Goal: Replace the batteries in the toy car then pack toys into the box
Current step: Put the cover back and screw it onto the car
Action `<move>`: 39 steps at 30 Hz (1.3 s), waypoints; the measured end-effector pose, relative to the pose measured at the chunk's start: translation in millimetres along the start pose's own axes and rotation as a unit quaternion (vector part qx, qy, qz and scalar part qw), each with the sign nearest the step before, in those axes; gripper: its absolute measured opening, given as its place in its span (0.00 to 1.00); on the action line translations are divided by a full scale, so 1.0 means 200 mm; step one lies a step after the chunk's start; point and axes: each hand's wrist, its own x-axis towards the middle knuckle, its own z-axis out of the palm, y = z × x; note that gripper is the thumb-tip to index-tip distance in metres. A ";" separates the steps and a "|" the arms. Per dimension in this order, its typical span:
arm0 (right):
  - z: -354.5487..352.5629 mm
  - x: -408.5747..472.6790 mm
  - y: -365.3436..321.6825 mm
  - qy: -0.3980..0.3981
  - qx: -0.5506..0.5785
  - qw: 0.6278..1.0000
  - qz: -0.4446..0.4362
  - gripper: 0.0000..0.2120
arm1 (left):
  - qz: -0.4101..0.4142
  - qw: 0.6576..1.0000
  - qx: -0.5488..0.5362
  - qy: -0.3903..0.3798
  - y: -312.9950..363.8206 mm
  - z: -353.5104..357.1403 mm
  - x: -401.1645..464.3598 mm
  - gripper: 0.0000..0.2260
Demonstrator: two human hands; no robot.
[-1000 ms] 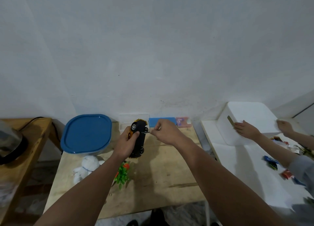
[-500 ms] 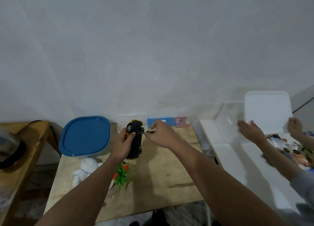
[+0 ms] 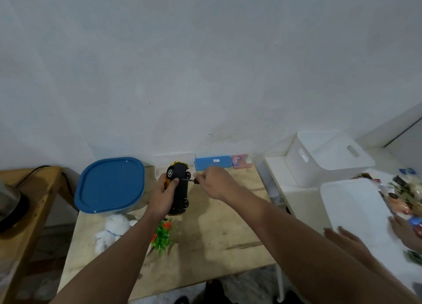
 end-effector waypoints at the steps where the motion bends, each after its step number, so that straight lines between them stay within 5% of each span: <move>1: 0.00 0.00 0.00 -0.004 0.010 1.000 0.003 0.23 | 0.000 1.000 -0.001 -0.004 0.01 0.00 0.01 0.06; 5: -0.03 0.02 0.03 0.033 0.112 0.993 0.015 0.09 | 0.014 0.999 0.031 -0.018 0.01 -0.01 0.04 0.08; 9: -0.01 0.03 0.00 0.054 0.003 0.998 -0.022 0.20 | 0.013 0.999 0.029 -0.021 -0.01 -0.01 0.05 0.09; 15: -0.04 0.04 0.02 0.044 0.081 0.996 -0.022 0.08 | 0.010 1.000 0.010 -0.026 -0.01 -0.01 0.08 0.10; 19: -0.03 0.03 -0.01 0.076 -0.028 0.995 -0.049 0.19 | 0.011 1.000 0.009 -0.020 0.00 -0.02 0.08 0.10; 24: -0.06 0.01 -0.01 0.084 0.094 0.991 -0.043 0.08 | 0.009 1.000 0.006 -0.018 0.02 -0.03 0.07 0.10; 28: -0.04 0.00 -0.03 0.112 -0.015 0.993 -0.045 0.21 | 0.003 1.000 -0.006 -0.018 0.03 -0.04 0.05 0.10; 33: -0.05 -0.01 0.01 0.089 0.092 0.990 -0.051 0.10 | 0.016 1.000 0.016 -0.015 0.06 -0.05 0.05 0.09; 37: -0.05 -0.01 0.01 0.115 0.003 0.992 -0.060 0.20 | 0.021 1.000 0.022 -0.008 0.08 -0.06 0.05 0.09; 39: -0.06 -0.01 0.01 0.098 0.032 0.992 -0.067 0.13 | 0.022 0.999 0.022 -0.010 0.08 -0.06 0.05 0.09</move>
